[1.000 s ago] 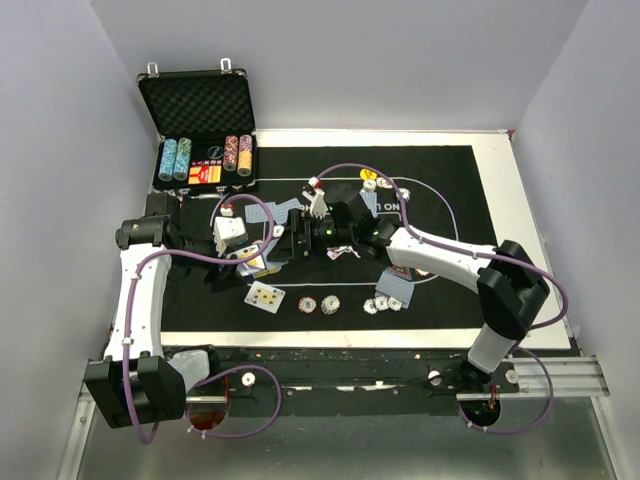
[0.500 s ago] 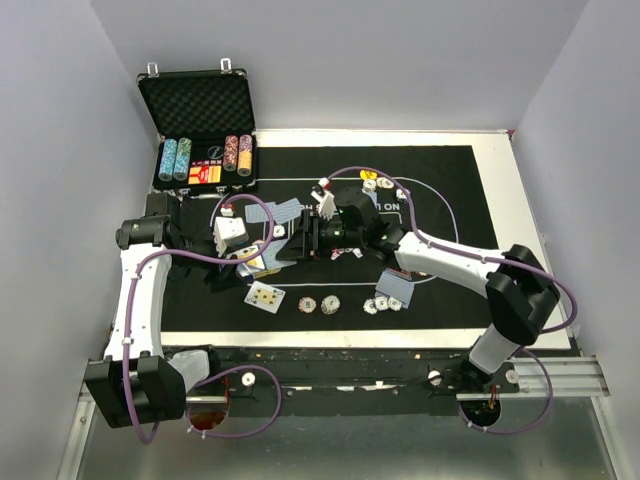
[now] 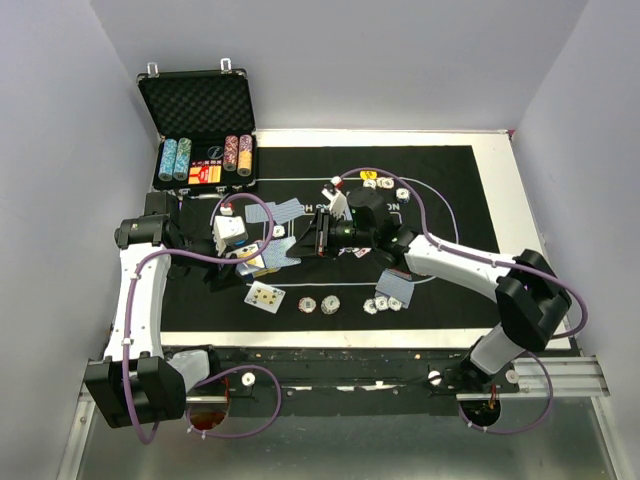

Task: Distribute texas hold em gaming equipment

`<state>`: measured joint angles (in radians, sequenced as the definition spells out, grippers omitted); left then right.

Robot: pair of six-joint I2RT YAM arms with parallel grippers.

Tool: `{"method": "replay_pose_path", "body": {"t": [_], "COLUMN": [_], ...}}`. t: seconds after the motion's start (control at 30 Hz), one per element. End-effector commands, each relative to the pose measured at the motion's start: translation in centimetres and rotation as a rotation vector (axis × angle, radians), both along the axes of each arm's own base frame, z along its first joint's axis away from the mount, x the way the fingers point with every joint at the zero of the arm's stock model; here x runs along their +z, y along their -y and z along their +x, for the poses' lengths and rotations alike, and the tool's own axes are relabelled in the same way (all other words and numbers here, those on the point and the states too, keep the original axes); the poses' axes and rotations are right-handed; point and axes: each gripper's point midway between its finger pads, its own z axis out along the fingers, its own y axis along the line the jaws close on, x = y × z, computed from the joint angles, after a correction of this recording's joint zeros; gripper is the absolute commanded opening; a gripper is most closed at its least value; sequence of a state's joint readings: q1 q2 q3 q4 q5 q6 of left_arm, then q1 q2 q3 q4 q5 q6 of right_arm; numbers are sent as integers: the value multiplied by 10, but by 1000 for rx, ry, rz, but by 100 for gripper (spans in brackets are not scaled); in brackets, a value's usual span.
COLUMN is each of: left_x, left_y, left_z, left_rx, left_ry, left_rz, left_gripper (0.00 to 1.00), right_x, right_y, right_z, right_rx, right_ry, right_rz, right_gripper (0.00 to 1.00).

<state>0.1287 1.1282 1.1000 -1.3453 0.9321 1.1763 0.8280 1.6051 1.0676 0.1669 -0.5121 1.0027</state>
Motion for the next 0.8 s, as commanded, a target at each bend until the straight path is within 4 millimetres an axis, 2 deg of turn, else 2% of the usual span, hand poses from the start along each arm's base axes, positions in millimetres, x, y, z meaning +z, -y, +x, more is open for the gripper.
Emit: {"method": "replay_pose_path", "body": {"t": [0.0,0.17,0.43,0.77], "left_x": [15,13,14,13], "left_y": [16,16,17,16], "left_z": [-52,-53,-52,-53], "left_rx": [-12,-16,-17,-17], "left_ry": [-229,-232,-231,-231], "left_rz": [-98,-94,-99,-97], "left_gripper": [0,0,0,0], "right_x": [14,24,24,35], "right_y": [5,18,31,58], "right_z": [-10,-8,-9,9], "right_rx": [19,-6,-16,-82], "right_ry": [-11,-25,-58,-29], "right_rz": [46,84,140,141], "right_gripper": [21,19,14,8]}}
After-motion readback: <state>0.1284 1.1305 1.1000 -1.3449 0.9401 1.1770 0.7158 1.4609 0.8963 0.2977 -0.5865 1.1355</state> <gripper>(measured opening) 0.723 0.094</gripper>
